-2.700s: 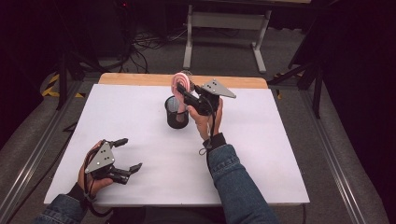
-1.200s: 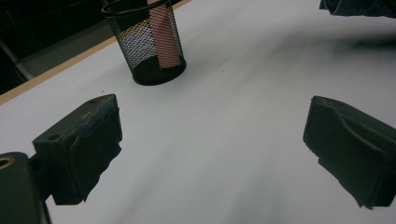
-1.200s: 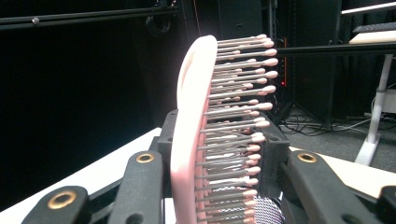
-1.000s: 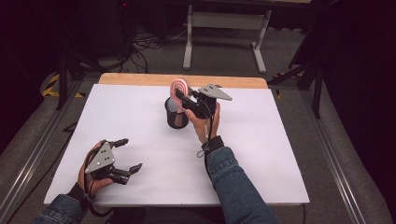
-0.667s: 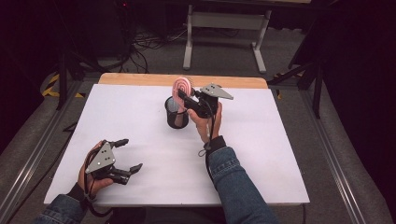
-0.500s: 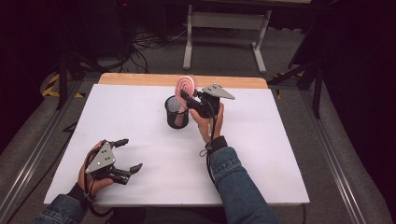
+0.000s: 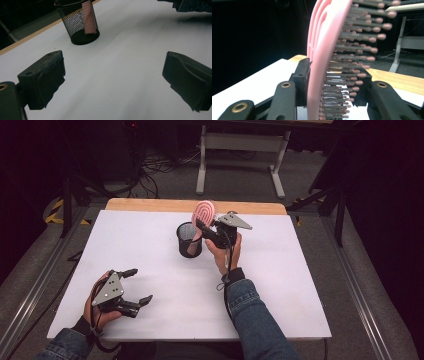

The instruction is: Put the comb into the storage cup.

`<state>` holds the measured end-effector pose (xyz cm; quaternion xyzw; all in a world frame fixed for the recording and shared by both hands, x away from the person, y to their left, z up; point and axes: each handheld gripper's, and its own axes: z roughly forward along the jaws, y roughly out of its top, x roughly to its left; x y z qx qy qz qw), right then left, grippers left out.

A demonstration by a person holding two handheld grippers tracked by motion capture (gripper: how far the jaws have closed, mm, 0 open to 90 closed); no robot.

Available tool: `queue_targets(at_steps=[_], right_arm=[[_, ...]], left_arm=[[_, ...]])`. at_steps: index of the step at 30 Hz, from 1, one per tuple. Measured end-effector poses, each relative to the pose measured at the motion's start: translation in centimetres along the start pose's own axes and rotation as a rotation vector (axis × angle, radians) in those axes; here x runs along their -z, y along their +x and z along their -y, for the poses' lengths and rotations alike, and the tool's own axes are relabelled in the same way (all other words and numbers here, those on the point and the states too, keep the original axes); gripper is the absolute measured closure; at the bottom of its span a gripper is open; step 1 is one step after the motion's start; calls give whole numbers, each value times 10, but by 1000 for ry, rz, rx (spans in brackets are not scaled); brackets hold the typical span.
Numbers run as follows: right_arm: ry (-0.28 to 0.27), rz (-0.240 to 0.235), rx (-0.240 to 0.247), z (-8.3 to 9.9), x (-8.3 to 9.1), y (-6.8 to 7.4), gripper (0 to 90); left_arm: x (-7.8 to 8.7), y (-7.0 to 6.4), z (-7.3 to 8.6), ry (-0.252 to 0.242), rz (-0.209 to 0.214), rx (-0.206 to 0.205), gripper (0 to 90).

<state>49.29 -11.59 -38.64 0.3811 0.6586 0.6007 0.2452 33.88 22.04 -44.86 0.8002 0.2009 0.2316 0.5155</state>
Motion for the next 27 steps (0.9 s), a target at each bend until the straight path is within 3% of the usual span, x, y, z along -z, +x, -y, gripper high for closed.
queue_targets(at_steps=[19,27], right_arm=[[8,21,20,4,6,-2,531],[-21,23,41,-1,12,1,506]], left_arm=[[-1,-1,0,2,0,-1,56],[-1,-1,0,2,-4,-3,56]])
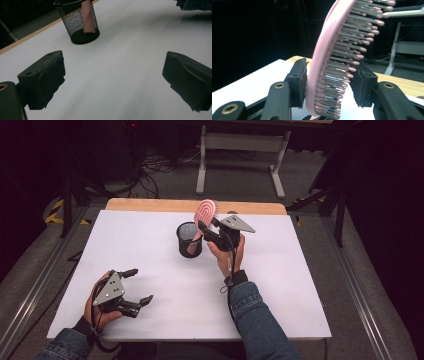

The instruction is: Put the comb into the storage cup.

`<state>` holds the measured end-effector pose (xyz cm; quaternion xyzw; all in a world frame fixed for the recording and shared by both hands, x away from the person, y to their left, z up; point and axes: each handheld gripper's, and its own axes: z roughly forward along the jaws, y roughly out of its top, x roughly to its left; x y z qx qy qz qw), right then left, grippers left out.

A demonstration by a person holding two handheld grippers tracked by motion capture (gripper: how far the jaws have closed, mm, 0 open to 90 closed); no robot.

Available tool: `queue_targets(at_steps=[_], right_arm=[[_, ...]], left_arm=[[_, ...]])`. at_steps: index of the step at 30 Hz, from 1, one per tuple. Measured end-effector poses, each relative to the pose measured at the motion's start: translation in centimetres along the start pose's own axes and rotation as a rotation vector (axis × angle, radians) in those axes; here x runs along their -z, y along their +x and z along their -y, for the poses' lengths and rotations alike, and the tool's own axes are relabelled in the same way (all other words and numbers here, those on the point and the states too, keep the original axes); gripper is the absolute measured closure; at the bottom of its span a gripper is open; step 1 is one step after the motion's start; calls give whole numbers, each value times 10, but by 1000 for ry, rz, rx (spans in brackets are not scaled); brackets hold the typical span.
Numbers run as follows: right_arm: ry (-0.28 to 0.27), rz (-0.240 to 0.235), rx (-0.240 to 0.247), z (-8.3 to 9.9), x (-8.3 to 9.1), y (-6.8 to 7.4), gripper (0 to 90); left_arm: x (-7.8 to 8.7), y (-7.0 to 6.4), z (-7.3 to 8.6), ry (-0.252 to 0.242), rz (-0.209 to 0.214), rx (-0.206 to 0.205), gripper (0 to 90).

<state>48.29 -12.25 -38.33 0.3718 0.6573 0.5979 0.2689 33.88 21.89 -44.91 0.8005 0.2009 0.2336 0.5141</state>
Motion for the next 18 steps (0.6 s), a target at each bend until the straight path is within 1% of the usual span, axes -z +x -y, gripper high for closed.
queue_targets(at_steps=[3,4,7,9,14,18], right_arm=[[3,12,16,-1,1,0,497],[1,14,18,-2,1,1,496],[0,15,30,-4,3,2,490],[1,16,38,-5,5,2,486],[3,23,57,-5,7,3,469],[-5,25,73,-8,10,2,464]], left_arm=[[1,0,0,-3,-2,-1,56],[1,1,0,3,-3,-3,56],[1,1,0,3,-3,0,57],[0,0,0,1,-3,-5,57],[0,1,0,4,-1,1,57],[-1,1,1,7,-1,-1,57]])
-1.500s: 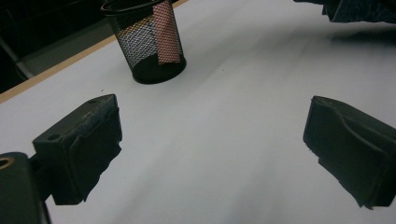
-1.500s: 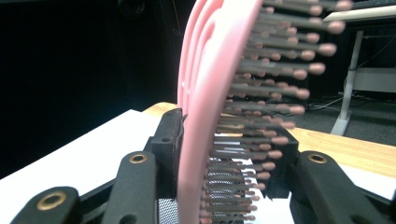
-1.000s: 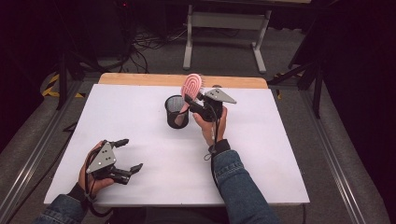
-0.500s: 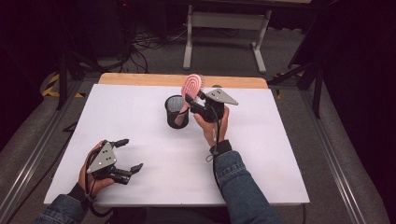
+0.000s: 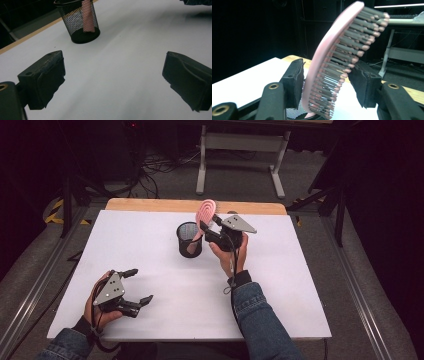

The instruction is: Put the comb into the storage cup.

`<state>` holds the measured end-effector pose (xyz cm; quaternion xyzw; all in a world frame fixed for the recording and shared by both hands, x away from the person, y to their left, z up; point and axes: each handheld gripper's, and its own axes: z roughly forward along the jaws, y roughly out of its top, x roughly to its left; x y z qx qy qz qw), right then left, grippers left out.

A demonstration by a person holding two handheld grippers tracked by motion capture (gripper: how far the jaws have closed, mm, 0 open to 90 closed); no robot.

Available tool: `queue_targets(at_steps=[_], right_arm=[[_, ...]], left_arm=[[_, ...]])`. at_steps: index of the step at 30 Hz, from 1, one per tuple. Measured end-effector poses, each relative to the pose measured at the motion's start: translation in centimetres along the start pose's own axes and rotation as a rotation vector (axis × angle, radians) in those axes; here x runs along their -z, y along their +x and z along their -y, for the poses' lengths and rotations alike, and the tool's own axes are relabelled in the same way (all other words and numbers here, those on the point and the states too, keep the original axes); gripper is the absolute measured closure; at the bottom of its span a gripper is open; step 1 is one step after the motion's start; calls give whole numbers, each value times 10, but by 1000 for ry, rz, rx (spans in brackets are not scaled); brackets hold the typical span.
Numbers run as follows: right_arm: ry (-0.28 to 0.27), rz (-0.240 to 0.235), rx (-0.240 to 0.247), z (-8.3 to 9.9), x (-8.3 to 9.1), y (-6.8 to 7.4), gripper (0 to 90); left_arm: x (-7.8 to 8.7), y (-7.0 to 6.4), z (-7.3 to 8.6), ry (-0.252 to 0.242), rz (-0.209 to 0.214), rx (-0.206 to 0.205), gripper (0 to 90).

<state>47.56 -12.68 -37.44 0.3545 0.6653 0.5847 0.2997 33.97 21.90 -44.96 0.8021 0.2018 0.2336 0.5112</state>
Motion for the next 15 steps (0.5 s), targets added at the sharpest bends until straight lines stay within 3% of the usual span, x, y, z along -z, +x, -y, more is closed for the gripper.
queue_targets(at_steps=[15], right_arm=[[-2,-8,64,-8,6,6,439]], left_arm=[[0,0,0,3,0,-4,58]])
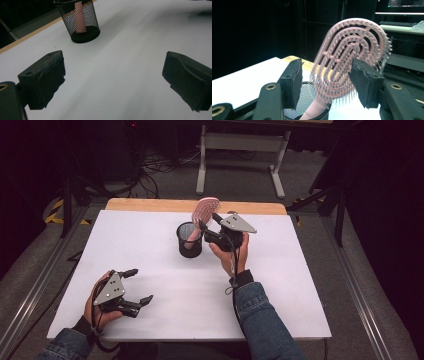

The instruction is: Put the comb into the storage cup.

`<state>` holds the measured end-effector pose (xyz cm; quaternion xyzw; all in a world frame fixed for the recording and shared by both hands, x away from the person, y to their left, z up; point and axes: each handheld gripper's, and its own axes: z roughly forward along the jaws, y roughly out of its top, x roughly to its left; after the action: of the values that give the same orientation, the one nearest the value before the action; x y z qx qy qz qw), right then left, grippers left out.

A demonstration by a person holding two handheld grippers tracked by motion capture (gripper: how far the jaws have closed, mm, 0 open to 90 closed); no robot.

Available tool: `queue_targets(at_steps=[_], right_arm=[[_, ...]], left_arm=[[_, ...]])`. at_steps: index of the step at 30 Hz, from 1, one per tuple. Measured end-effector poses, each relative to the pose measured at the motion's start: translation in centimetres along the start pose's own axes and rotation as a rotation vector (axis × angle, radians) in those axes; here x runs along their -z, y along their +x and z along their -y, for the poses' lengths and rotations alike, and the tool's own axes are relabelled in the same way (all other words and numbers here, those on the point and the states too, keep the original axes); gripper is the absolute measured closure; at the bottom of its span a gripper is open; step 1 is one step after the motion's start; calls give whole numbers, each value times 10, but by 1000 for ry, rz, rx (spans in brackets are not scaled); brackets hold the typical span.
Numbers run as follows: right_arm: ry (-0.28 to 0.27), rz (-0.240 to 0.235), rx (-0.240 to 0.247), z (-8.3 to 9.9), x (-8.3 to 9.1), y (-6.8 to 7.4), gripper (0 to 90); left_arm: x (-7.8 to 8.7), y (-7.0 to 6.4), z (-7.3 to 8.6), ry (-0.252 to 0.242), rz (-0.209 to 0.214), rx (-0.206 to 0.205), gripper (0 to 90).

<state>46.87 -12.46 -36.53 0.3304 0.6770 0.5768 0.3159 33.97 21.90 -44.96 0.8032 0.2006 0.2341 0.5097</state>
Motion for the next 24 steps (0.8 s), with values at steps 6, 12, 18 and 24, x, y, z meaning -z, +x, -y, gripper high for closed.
queue_targets(at_steps=[6,12,18,24], right_arm=[[7,-9,33,-2,1,4,428],[6,-17,46,-4,3,7,415],[1,-30,64,-7,6,10,408],[-4,-40,87,-11,8,14,394]], left_arm=[[0,0,0,-2,-2,3,58],[0,-1,0,-2,-2,4,58],[0,-1,0,1,-2,0,58],[0,-1,0,1,-1,3,58]])
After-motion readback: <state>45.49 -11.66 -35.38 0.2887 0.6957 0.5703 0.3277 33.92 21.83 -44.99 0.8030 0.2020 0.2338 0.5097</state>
